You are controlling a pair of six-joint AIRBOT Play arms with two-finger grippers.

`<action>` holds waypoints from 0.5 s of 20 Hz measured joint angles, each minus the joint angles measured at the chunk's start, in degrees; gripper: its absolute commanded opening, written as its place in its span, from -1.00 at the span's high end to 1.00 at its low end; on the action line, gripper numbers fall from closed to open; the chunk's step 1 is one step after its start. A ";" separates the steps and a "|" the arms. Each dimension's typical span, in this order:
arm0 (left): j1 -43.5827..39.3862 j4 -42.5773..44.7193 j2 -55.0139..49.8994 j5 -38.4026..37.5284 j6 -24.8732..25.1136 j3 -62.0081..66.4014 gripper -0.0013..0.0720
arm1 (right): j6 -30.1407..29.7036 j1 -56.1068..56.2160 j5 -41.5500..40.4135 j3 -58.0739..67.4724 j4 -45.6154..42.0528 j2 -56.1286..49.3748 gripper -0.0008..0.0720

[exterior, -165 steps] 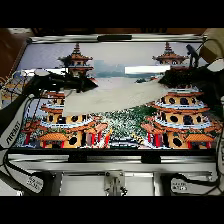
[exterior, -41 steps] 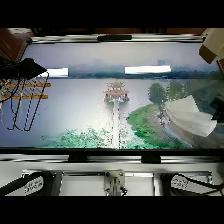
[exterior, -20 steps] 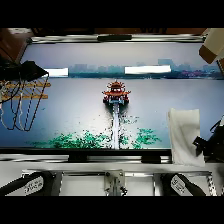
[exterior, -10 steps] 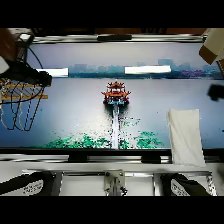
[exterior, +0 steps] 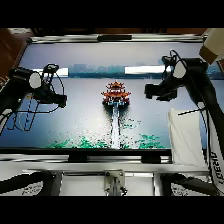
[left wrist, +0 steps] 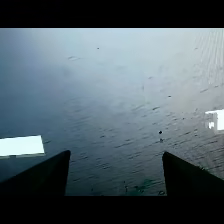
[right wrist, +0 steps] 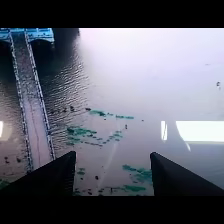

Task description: Fold the shirts.

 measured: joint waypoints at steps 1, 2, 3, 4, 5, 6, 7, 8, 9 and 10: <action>-0.02 -0.02 0.24 0.79 -0.52 -0.46 -0.99 | -0.02 0.39 0.02 0.02 1.53 -0.35 -0.65; -0.04 -0.44 0.44 1.40 -1.05 -0.81 -0.99 | -0.11 0.61 0.02 0.07 2.60 -0.61 -0.65; -0.07 -0.50 0.50 1.79 -1.42 -1.05 -0.99 | -0.24 0.79 0.04 0.11 3.45 -0.74 -0.65; -0.07 -0.48 0.50 2.16 -1.68 -1.25 -0.99 | -0.26 0.94 0.07 0.11 4.11 -0.90 -0.65; -0.04 -0.48 0.48 2.45 -1.88 -1.36 -0.99 | -0.33 1.09 0.07 0.11 4.74 -0.98 -0.65; -0.04 -0.48 0.46 2.64 -2.03 -1.46 -0.99 | -0.37 1.18 0.07 0.11 5.20 -1.01 -0.65; -0.04 -0.50 0.39 2.78 -2.19 -1.53 -0.99 | -0.42 1.25 0.09 0.11 5.55 -1.09 -0.65; -0.04 -0.50 0.37 2.89 -2.25 -1.57 -0.99 | -0.42 1.27 0.09 0.11 5.60 -1.11 -0.65; -0.04 -0.55 0.37 2.93 -2.29 -1.60 -0.99 | -0.42 1.27 0.09 0.11 5.84 -1.11 -0.65; -0.04 -0.55 0.35 3.06 -2.40 -1.64 -0.99 | -0.42 1.29 0.11 0.11 6.01 -1.16 -0.65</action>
